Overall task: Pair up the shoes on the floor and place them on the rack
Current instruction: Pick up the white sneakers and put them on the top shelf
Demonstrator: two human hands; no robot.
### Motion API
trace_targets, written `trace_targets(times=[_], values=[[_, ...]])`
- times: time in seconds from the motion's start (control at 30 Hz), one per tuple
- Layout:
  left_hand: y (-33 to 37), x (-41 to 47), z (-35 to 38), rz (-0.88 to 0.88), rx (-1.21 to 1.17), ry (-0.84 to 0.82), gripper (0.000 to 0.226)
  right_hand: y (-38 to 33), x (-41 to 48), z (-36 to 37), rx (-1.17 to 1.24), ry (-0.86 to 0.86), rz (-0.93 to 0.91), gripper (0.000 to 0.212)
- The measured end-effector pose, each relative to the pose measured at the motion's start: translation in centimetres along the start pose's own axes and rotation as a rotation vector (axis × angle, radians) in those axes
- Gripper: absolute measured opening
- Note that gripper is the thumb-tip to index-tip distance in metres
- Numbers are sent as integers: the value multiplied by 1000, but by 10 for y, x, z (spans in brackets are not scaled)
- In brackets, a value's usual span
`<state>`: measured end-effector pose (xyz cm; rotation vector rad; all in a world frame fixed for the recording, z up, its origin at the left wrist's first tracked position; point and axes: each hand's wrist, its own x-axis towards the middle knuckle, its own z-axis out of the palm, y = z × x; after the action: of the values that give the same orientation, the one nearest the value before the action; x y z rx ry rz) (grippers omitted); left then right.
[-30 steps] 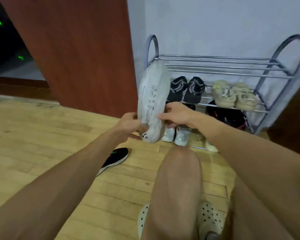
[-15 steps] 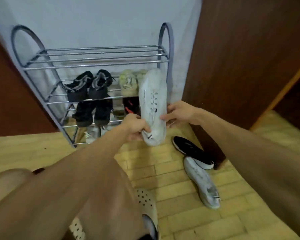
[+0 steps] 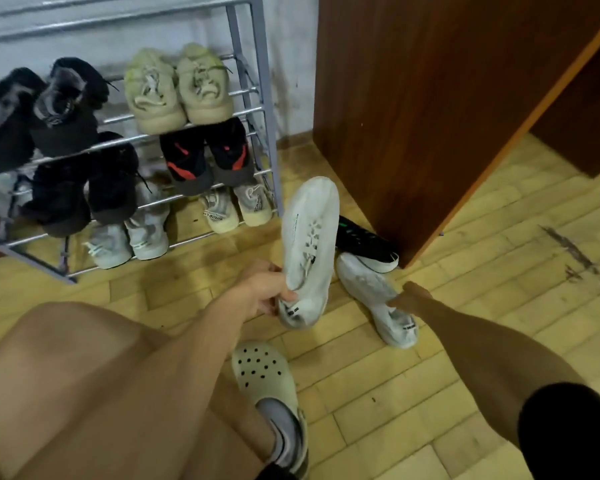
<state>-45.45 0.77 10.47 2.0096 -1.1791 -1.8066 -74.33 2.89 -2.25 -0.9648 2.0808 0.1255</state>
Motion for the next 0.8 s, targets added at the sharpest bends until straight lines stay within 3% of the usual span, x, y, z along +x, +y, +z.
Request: trace_targets(times=[0.07, 0.13, 0.27, 0.4, 0.5, 0.63, 0.8], values=[[3, 5, 1, -1, 29, -12, 29, 18, 15, 24, -27, -10, 78, 69], [5, 9, 4, -17, 34, -22, 37, 23, 15, 42, -71, 7, 73, 71], [4, 15, 11, -39, 45, -41, 42, 24, 12, 63, 63, 28, 135, 76], [-3, 11, 13, -72, 48, -35, 37, 15, -3, 82, 331, -139, 175, 43], [-7, 1, 14, -92, 35, -30, 42, 5, -22, 99, 408, -264, 198, 34], [-12, -12, 13, -79, -31, -47, 41, 0, -44, 104, 337, -332, 160, 36], [-17, -37, 14, -46, -53, -13, 43, -15, -73, 72, 173, -224, -22, 24]])
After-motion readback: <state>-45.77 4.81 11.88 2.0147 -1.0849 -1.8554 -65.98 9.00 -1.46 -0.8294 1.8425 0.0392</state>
